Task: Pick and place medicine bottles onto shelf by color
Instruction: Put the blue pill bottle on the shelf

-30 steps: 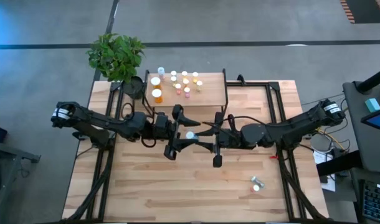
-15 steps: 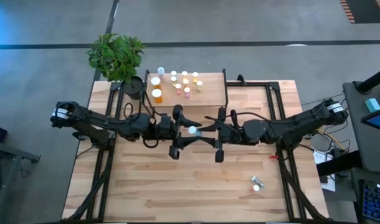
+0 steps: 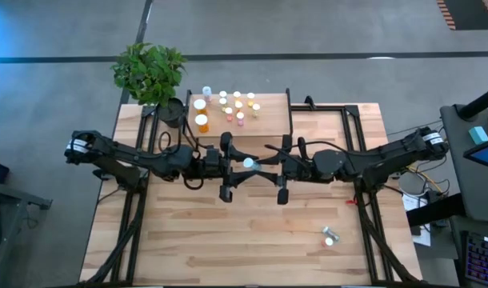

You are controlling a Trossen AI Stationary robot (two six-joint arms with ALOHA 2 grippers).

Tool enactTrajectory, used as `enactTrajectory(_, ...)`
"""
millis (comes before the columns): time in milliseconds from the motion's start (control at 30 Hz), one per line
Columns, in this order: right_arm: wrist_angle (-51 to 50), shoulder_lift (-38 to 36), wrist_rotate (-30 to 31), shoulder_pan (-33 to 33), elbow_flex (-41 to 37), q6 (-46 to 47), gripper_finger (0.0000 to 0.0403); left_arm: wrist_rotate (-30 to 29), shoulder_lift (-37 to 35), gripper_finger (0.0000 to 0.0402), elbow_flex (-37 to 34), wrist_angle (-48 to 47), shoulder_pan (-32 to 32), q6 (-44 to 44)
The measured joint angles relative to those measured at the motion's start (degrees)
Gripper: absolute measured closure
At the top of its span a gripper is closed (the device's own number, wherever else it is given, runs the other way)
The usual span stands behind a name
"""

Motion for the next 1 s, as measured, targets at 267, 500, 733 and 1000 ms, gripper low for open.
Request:
enactTrajectory(267,0.49,-1.12,-0.96,-1.09,-1.61,0.85,0.0299,-1.52,-0.04,0.0242,-0.02,0.39,0.00,2.84)
enactTrajectory(500,0.45,-1.98,-1.65,-1.49,-2.43,0.86,0.0302,-2.43,-0.11,0.0225,-0.02,0.71,-0.07,2.95)
enactTrajectory(733,0.33,-3.61,-1.75,-2.42,-3.34,0.92,0.0302,-3.81,-0.22,0.0217,0.00,0.77,0.12,2.77)
enactTrajectory(1000,0.04,-4.68,-1.47,-2.79,-4.00,1.54,0.0301,-6.88,-0.24,0.0263,0.00,0.49,0.44,2.58)
